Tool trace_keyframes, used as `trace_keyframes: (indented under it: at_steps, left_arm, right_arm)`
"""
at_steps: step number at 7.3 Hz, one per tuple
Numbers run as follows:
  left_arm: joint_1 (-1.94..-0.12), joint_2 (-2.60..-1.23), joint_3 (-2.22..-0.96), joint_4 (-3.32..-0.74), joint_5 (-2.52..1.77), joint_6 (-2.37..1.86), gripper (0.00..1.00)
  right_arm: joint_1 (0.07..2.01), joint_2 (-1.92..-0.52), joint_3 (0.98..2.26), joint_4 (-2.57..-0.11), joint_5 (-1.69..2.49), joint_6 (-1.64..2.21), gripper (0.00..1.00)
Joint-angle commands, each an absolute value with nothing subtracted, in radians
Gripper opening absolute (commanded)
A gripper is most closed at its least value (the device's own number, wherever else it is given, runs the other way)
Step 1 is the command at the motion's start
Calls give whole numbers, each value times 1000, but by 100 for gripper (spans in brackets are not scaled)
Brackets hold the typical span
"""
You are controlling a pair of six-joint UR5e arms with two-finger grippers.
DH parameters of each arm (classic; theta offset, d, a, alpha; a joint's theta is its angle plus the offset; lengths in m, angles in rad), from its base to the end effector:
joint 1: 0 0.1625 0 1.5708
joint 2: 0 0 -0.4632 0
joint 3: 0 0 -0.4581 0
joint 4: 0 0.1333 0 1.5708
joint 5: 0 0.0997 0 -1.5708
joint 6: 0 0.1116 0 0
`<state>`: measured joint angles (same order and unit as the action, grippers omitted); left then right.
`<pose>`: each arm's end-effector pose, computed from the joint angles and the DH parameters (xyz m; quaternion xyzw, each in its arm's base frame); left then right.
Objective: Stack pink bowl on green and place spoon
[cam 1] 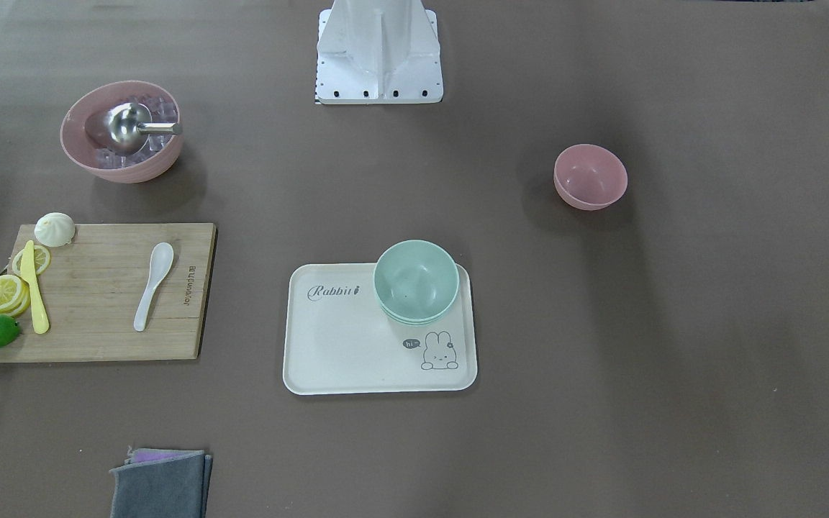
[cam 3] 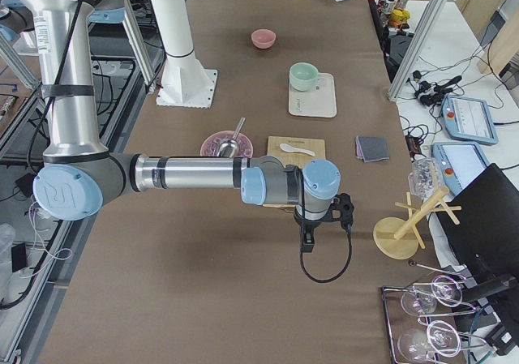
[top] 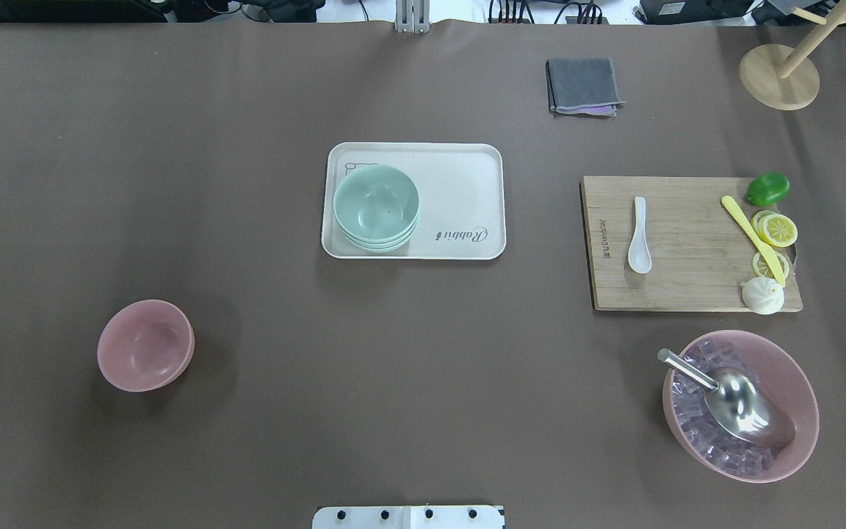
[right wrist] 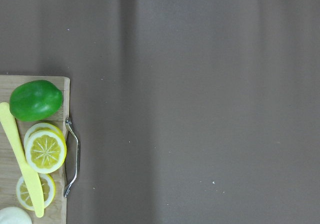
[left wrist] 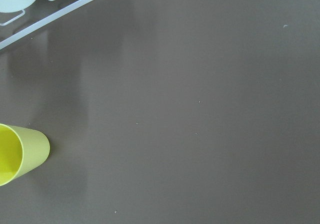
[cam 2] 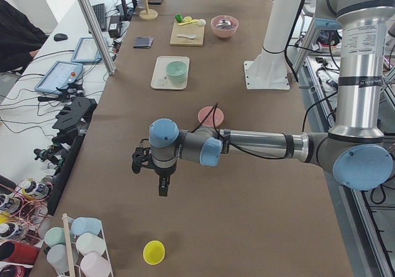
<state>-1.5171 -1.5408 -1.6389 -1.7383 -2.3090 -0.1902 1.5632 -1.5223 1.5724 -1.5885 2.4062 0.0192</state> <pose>-0.0281 -0.5606 0.6685 0.0513 0.3678 -0.0263 0.9281 0.0461 -0.5824 0.6738 0.0094 -0.4058 -0.0013 0.9139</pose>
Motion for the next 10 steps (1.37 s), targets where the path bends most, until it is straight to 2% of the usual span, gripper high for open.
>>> trace_keyframes:
  at_steps: [1,10]
  left_arm:
    - [-1517,-1542,-1644,-1729,-2310,-192,98]
    - [-1517,-1543,-1638,-1730,-2309,-192,98]
  right_arm:
    - [1563,-1529,1575,-1586,2417,29,100]
    - [1563,-1536,1577,-1578,2445,28,100]
